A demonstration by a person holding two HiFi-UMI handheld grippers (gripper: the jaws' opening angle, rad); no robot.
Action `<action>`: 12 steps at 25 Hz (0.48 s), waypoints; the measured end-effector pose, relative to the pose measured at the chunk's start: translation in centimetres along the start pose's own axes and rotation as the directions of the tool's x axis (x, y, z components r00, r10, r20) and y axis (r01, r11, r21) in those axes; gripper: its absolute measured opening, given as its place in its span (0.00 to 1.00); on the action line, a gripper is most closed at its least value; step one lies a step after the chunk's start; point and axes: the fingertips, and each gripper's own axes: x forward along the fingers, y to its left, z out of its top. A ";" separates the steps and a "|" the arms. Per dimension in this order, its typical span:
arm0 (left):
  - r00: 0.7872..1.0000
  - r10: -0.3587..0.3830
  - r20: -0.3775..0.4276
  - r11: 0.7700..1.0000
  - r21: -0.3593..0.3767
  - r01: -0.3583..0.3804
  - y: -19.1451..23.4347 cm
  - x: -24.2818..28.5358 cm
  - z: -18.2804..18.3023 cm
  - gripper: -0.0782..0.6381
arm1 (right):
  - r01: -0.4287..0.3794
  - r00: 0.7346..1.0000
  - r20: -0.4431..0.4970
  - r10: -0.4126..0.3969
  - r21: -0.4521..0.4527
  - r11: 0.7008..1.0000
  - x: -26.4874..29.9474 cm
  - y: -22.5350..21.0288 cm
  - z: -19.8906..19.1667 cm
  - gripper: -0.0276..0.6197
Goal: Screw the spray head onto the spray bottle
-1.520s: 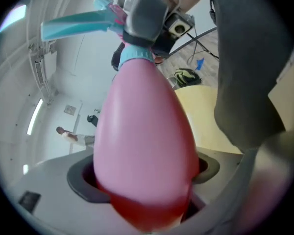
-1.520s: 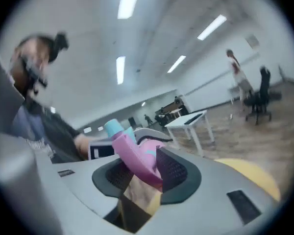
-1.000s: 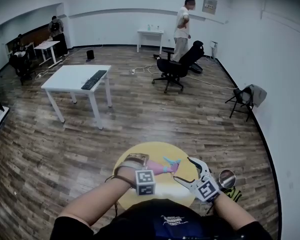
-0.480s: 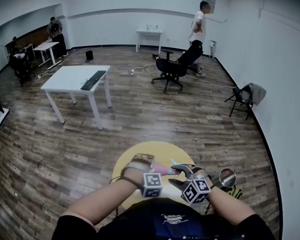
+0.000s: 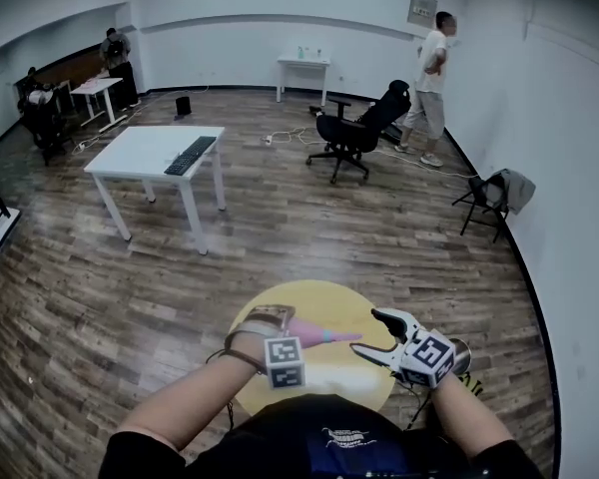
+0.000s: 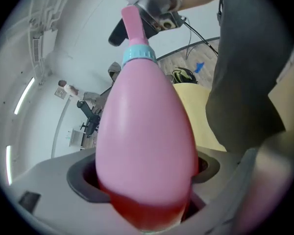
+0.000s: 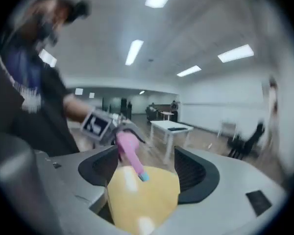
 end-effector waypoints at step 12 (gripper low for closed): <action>0.967 0.251 -0.052 0.938 0.260 -0.229 1.3 -0.9 2.3 0.78 | -0.229 0.953 -0.152 0.261 0.200 0.953 1.9 5.0 -4.8 0.24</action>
